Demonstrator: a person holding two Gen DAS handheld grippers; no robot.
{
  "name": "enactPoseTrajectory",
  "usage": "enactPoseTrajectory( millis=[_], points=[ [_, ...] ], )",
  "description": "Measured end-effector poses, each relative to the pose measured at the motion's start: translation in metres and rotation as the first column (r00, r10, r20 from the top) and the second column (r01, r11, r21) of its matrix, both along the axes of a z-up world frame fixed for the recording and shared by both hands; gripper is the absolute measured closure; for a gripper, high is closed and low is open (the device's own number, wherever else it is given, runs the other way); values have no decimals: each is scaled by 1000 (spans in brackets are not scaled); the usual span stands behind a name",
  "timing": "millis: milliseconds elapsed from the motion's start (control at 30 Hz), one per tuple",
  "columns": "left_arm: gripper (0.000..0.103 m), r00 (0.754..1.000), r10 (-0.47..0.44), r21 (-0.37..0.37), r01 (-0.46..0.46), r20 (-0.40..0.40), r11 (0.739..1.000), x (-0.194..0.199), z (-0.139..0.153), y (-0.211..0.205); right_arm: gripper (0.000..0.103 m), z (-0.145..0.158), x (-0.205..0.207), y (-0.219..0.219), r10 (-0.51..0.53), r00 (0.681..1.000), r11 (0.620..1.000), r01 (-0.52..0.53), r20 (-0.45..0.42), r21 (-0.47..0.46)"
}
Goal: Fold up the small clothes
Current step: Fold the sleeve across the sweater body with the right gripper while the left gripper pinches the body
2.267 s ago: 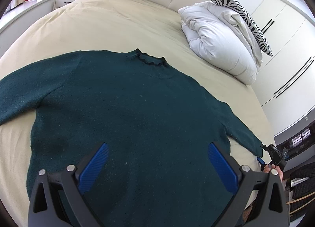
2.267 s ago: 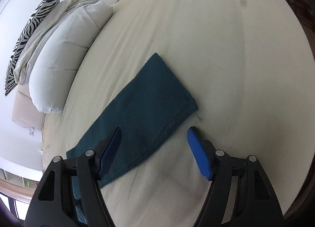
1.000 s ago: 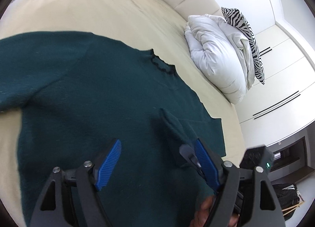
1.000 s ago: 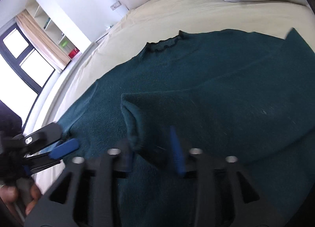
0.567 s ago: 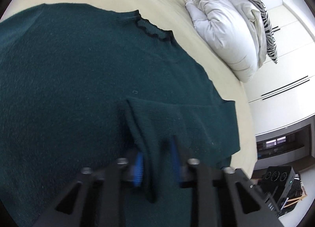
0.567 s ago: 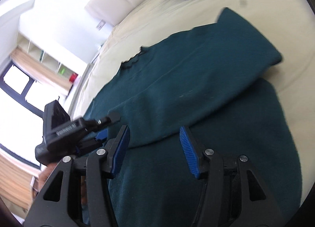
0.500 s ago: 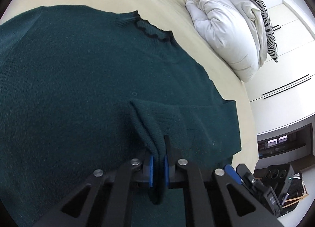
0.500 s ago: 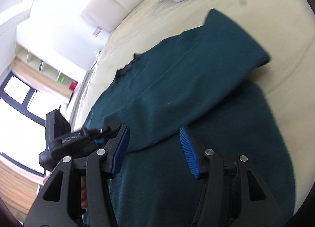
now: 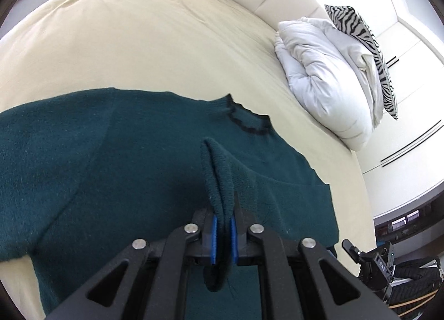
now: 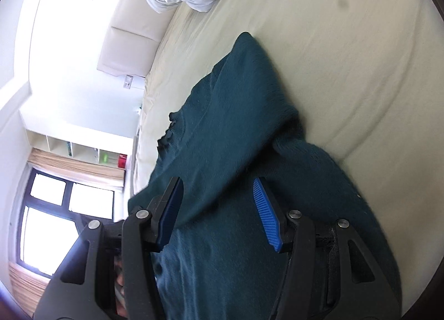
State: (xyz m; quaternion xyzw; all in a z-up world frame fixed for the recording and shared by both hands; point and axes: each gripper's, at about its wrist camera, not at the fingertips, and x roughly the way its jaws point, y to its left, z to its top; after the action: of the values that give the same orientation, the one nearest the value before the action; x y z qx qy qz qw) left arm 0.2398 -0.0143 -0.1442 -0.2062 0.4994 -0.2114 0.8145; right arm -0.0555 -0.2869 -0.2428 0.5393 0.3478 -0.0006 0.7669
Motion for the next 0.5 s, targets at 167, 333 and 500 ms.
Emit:
enactPoseTrajectory(
  millis=[167, 333, 500],
  points=[
    [95, 1000, -29, 44, 29, -5, 999, 3, -10, -6, 51, -10, 16, -15, -46, 999, 997, 47, -12, 53],
    [95, 1000, -12, 45, 12, -1, 999, 9, -18, -2, 56, -21, 16, -38, -135, 991, 985, 133, 5, 106],
    [94, 1000, 22, 38, -22, -12, 999, 17, -29, 5, 58, -29, 11, -49, -182, 983, 974, 176, 26, 140]
  ],
)
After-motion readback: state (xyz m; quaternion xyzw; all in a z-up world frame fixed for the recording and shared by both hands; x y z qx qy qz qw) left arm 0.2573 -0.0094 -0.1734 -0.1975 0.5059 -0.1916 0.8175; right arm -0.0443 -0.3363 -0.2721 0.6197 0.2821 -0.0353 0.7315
